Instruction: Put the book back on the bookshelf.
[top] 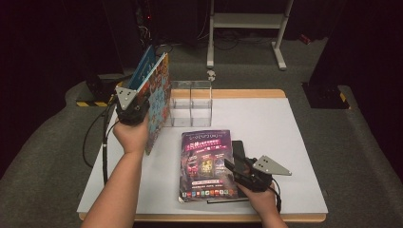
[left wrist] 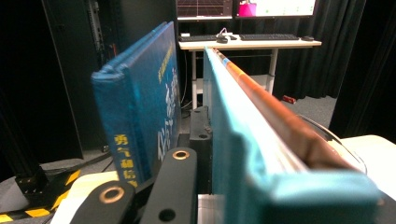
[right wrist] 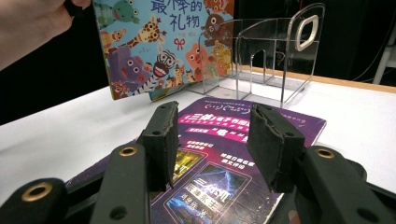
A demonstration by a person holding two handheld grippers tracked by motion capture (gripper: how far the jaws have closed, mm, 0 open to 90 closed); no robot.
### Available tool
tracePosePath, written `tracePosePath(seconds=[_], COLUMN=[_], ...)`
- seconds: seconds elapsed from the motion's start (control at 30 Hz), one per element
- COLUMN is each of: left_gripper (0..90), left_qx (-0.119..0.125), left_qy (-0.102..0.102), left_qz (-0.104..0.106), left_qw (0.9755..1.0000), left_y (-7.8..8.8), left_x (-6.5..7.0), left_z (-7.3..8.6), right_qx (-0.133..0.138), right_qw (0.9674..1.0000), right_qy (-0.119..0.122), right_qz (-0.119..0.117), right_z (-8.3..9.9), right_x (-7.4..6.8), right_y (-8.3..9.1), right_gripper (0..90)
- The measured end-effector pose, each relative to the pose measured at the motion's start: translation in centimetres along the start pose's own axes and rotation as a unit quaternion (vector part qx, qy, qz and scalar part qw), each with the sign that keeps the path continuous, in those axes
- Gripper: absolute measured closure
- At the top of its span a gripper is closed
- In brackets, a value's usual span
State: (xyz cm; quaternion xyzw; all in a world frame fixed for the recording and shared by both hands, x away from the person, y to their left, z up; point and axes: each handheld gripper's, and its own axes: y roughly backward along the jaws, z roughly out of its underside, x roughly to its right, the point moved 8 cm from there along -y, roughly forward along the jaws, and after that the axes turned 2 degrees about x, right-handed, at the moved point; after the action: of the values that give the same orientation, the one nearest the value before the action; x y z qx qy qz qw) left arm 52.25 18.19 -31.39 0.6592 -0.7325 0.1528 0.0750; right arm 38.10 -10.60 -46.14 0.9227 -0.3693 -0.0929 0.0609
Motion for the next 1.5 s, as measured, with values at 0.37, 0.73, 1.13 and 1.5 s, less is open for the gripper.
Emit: tracePosePath(seconds=[0.37, 0.73, 1.13, 1.5], left_gripper=[81.2, 80.4, 79.8, 76.6], left_qx=[0.014, 0.021, 0.011, -0.006], left_qy=[0.006, 0.006, 0.003, -0.03], left_qz=[-0.001, 0.0, 0.007, 0.018], left_qw=[0.9999, 0.9998, 0.9999, 0.9994], left_y=[-0.7, 0.5, 1.4, 3.0], left_x=[-0.1, -0.6, -1.3, -1.9], left_z=[1.0, 1.8, 2.5, 3.8], right_qx=[-0.002, -0.007, -0.013, -0.015], right_qw=[1.0, 0.9999, 0.9999, 0.9999], right_qy=[0.0, 0.003, 0.004, 0.003], right_qz=[-0.003, -0.006, -0.007, -0.008], right_z=[0.1, 0.3, 0.6, 0.7], right_x=[-0.2, -0.5, -0.7, -0.7], right_y=[0.0, -0.1, -0.5, -0.7], right_gripper=[52.7, 52.7, 52.6, 52.6])
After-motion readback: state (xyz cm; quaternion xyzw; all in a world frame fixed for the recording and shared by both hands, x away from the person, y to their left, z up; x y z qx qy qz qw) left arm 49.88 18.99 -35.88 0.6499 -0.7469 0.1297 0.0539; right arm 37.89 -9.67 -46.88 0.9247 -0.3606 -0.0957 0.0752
